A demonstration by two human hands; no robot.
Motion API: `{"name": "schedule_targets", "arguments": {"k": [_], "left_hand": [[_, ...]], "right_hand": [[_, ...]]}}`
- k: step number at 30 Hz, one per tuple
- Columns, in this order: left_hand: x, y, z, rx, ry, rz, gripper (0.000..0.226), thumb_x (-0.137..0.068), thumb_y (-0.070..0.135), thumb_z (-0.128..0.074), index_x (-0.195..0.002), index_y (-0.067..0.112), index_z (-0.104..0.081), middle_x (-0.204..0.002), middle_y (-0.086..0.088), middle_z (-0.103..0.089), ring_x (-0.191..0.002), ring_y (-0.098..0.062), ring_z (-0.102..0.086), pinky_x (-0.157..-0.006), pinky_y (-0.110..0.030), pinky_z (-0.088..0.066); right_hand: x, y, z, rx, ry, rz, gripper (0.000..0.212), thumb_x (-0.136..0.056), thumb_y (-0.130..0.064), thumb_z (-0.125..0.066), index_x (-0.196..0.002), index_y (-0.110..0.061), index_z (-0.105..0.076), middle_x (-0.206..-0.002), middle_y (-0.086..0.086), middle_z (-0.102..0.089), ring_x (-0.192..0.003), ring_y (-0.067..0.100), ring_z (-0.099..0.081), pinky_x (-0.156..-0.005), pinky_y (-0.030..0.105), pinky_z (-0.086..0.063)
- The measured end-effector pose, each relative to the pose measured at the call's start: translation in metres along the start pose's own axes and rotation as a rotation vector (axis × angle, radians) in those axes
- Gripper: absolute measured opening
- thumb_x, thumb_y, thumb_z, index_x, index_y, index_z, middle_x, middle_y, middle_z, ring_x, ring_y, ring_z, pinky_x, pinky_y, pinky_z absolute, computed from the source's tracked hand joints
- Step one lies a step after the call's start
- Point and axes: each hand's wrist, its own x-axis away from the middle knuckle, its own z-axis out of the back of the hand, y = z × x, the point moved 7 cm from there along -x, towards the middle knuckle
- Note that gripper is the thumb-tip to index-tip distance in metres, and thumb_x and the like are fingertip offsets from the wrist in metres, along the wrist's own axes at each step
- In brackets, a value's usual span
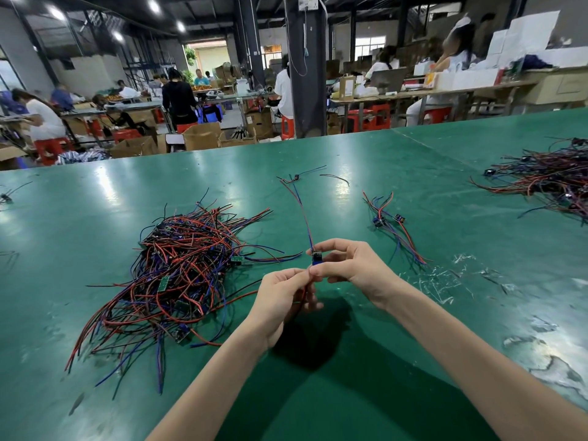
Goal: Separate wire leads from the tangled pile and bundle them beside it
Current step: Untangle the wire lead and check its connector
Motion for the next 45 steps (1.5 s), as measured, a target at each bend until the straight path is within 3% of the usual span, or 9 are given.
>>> {"name": "schedule_targets", "arguments": {"k": [6, 11, 15, 18, 22, 31, 38, 45], "left_hand": [[0.0, -0.001, -0.008, 0.061, -0.092, -0.025, 0.018, -0.095, 0.0, -0.047, -0.09, -0.003, -0.064, -0.062, -0.004, -0.058, -0.047, -0.011, -0.05, -0.051, -0.026, -0.052], [0.0, 0.002, -0.004, 0.023, -0.057, -0.025, 0.021, -0.096, 0.003, -0.047, -0.085, -0.001, -0.065, -0.057, -0.002, -0.057, -0.043, -0.01, -0.048, -0.046, -0.023, -0.049], [0.001, 0.0, 0.0, 0.03, -0.02, 0.023, 0.019, -0.095, 0.005, -0.048, -0.083, 0.002, -0.062, -0.054, 0.002, -0.052, -0.04, -0.007, -0.044, -0.042, -0.021, -0.045], [0.002, -0.003, -0.001, 0.063, -0.036, 0.077, 0.02, -0.095, 0.008, -0.05, -0.083, 0.0, -0.064, -0.053, 0.002, -0.049, -0.039, -0.006, -0.041, -0.039, -0.019, -0.041], [0.004, -0.006, -0.009, 0.077, -0.088, 0.122, 0.022, -0.096, 0.007, -0.048, -0.084, -0.002, -0.064, -0.054, 0.002, -0.051, -0.039, -0.005, -0.043, -0.04, -0.018, -0.044], [0.009, -0.007, -0.017, -0.067, -0.137, 0.08, 0.018, -0.095, 0.005, -0.051, -0.086, -0.003, -0.064, -0.057, -0.001, -0.06, -0.042, -0.005, -0.051, -0.047, -0.021, -0.051], [0.017, -0.007, -0.028, -0.094, -0.278, 0.18, 0.017, -0.094, 0.006, -0.051, -0.09, 0.0, -0.067, -0.06, -0.001, -0.064, -0.044, -0.003, -0.054, -0.048, -0.02, -0.052], [0.024, -0.003, -0.038, -0.175, -0.35, 0.115, 0.02, -0.096, 0.005, -0.047, -0.088, 0.001, -0.066, -0.056, -0.002, -0.06, -0.04, -0.005, -0.051, -0.044, -0.021, -0.05]], "right_hand": [[-0.002, 0.002, 0.004, -0.034, 0.1, 0.059, 0.025, -0.077, 0.002, -0.072, -0.092, -0.017, -0.067, -0.065, 0.004, -0.066, -0.057, 0.01, -0.06, -0.07, 0.029, -0.046], [-0.003, 0.005, 0.001, -0.106, 0.085, 0.091, 0.028, -0.077, 0.005, -0.072, -0.096, -0.015, -0.066, -0.063, 0.004, -0.067, -0.057, 0.012, -0.061, -0.067, 0.023, -0.053], [-0.004, 0.007, -0.002, -0.196, 0.067, 0.08, 0.034, -0.073, 0.011, -0.071, -0.098, -0.012, -0.066, -0.066, 0.007, -0.068, -0.059, 0.018, -0.063, -0.073, 0.026, -0.055], [-0.005, 0.01, -0.001, -0.271, 0.078, 0.048, 0.035, -0.073, 0.015, -0.069, -0.097, -0.01, -0.067, -0.069, 0.012, -0.067, -0.056, 0.021, -0.06, -0.067, 0.023, -0.057], [-0.006, 0.016, 0.0, -0.3, 0.129, 0.023, 0.032, -0.073, 0.017, -0.067, -0.092, -0.009, -0.067, -0.066, 0.012, -0.064, -0.05, 0.018, -0.057, -0.058, 0.021, -0.054], [-0.014, 0.016, 0.018, -0.195, 0.24, 0.066, 0.034, -0.073, 0.013, -0.07, -0.088, -0.017, -0.066, -0.057, -0.003, -0.064, -0.059, 0.01, -0.056, -0.059, 0.017, -0.047], [-0.02, 0.012, 0.046, -0.19, 0.375, 0.087, 0.034, -0.073, 0.011, -0.07, -0.083, -0.02, -0.065, -0.058, -0.003, -0.064, -0.053, 0.007, -0.052, -0.056, 0.016, -0.044], [-0.023, 0.013, 0.069, -0.165, 0.516, 0.124, 0.033, -0.074, 0.009, -0.071, -0.082, -0.022, -0.065, -0.052, -0.009, -0.064, -0.047, 0.002, -0.048, -0.055, 0.015, -0.041]]}}
